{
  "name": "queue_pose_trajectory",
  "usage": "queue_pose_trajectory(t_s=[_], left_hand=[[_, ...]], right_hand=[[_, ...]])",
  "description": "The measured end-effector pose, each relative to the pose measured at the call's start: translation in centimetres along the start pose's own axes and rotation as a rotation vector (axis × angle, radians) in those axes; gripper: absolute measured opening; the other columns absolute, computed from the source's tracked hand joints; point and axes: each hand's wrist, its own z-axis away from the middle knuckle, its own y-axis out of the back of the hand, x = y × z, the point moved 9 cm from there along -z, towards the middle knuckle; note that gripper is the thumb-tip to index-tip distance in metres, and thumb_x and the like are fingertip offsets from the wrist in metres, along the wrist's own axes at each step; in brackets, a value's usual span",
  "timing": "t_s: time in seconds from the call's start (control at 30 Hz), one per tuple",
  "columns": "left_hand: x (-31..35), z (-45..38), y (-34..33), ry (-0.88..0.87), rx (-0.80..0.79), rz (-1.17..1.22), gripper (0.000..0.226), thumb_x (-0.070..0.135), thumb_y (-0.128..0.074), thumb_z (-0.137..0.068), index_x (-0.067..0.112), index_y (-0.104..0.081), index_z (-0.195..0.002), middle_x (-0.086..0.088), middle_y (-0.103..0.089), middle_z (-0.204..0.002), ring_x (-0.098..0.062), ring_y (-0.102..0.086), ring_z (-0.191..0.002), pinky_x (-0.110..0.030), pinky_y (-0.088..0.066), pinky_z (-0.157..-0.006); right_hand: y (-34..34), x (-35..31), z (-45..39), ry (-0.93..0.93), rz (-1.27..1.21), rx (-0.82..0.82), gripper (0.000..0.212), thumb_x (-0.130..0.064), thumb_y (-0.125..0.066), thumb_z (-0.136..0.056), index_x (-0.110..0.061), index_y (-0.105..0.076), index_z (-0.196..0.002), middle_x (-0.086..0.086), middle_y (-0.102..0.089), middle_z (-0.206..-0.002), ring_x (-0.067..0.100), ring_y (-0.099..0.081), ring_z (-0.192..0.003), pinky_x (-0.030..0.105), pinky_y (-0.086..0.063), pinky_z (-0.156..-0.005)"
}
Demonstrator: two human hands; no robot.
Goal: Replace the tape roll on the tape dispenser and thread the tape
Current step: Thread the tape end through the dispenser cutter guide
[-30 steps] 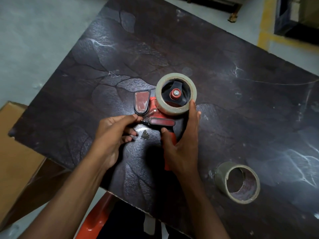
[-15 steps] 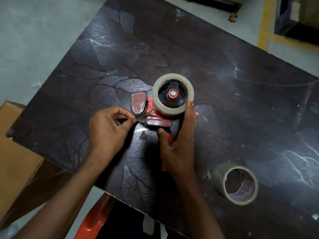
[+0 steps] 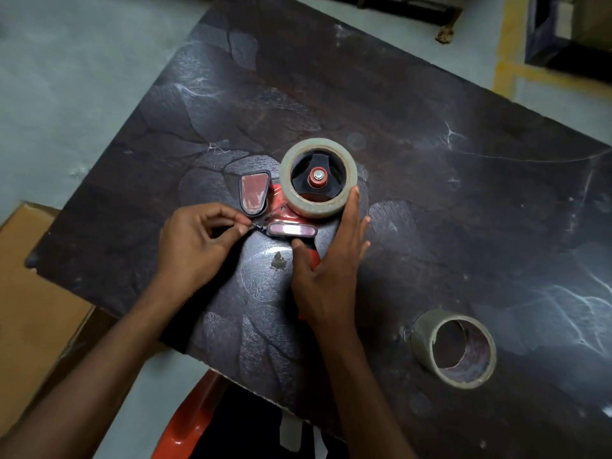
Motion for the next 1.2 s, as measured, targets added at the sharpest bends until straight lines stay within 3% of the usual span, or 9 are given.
queue_pose_trajectory(t_s=[0.33,0.43,0.53,0.67,0.77,0.83,0.93,1.03,1.2], left_hand=[[3.8,-1.3,2.6,-0.209,-0.077,-0.568,0.013,0.038,-0.078,-0.091,0.043,-0.081,-0.103,0.009,-0.084,-0.096,-0.026,-0.078,-0.097,-0.039,-0.057,-0.08],[2.8,-1.6,1.7,-0.191,-0.166,-0.393,0.014,0.044,-0.072,-0.087,0.053,-0.078,-0.096,0.016,-0.081,-0.094,-0.015,-0.076,-0.089,-0.04,-0.061,-0.082],[2.8,-1.3,1.1,-0.199,-0.101,-0.188,0.011,0.049,-0.076,-0.08,0.043,-0.08,-0.088,0.011,-0.077,-0.088,-0.016,-0.072,-0.079,-0.04,-0.058,-0.074],[2.0,-1.6,0.4,-0.182,-0.061,-0.092,0.011,0.042,-0.088,-0.079,0.034,-0.083,-0.083,0.012,-0.08,-0.079,-0.027,-0.072,-0.07,-0.045,-0.059,-0.066],[1.7,-2.1,0.5,-0.172,-0.021,-0.075,0.013,0.05,-0.08,-0.078,0.037,-0.079,-0.082,0.016,-0.078,-0.075,-0.023,-0.074,-0.07,-0.044,-0.06,-0.066],[2.1,-2.3,0.1,-0.198,-0.028,-0.065,0.011,0.048,-0.077,-0.08,0.037,-0.075,-0.077,0.016,-0.076,-0.075,-0.02,-0.074,-0.069,-0.041,-0.059,-0.066],[2.8,-2.8,-0.8,-0.251,-0.062,-0.067,0.01,0.044,-0.075,-0.082,0.036,-0.073,-0.078,0.008,-0.076,-0.074,-0.021,-0.072,-0.068,-0.041,-0.058,-0.065],[3.4,-3.4,-1.5,-0.317,-0.109,-0.108,0.011,0.042,-0.073,-0.084,0.035,-0.072,-0.076,0.008,-0.076,-0.072,-0.015,-0.071,-0.066,-0.039,-0.057,-0.065],[4.2,-3.1,-3.8,-0.394,-0.189,-0.113,0.017,0.041,-0.076,-0.087,0.026,-0.076,-0.081,0.006,-0.077,-0.075,-0.017,-0.073,-0.069,-0.04,-0.056,-0.066]], right_hand=[[-0.2,-0.6,-0.2,-0.072,-0.064,0.011,0.104,-0.011,-0.071,-0.092,-0.04,-0.003,-0.165,-0.01,-0.01,-0.178,0.023,0.003,-0.167,0.033,0.012,-0.126],[0.7,-0.8,0.2,-0.039,-0.098,0.149,0.093,-0.015,-0.074,-0.085,-0.023,-0.026,-0.165,0.001,-0.037,-0.169,0.027,-0.03,-0.159,0.048,-0.018,-0.134],[1.8,-0.7,0.5,-0.056,0.053,0.23,0.073,-0.036,-0.075,-0.079,-0.021,-0.048,-0.145,0.004,-0.061,-0.133,0.026,-0.058,-0.125,0.048,-0.046,-0.11],[0.0,2.1,0.4,-0.279,0.111,-0.033,0.042,-0.055,-0.073,-0.083,-0.017,-0.062,-0.095,0.003,-0.073,-0.08,0.028,-0.072,-0.08,0.048,-0.059,-0.078],[-3.5,3.9,1.1,-0.51,-0.315,-0.349,0.032,-0.041,-0.076,-0.088,-0.011,-0.069,-0.094,0.014,-0.079,-0.08,0.027,-0.074,-0.064,0.051,-0.066,-0.07],[-5.8,2.7,2.4,-0.682,-0.73,-0.536,0.006,-0.016,-0.07,-0.097,-0.011,-0.068,-0.099,0.011,-0.077,-0.075,0.018,-0.066,-0.051,0.028,-0.059,-0.055],[-7.1,1.7,2.8,-0.737,-1.108,-0.556,0.019,-0.012,-0.064,-0.097,-0.017,-0.061,-0.079,-0.003,-0.055,-0.056,0.007,-0.047,-0.04,0.019,-0.039,-0.041],[-6.9,1.9,3.0,-0.686,-1.127,-0.508,0.041,-0.023,-0.055,-0.107,-0.019,-0.043,-0.068,-0.005,-0.035,-0.051,0.005,-0.035,-0.035,0.019,-0.03,-0.037],[-4.5,3.4,3.8,-0.661,-1.072,-0.395,0.038,-0.034,-0.066,-0.097,-0.021,-0.043,-0.071,-0.003,-0.032,-0.051,0.006,-0.032,-0.033,0.017,-0.028,-0.037]])
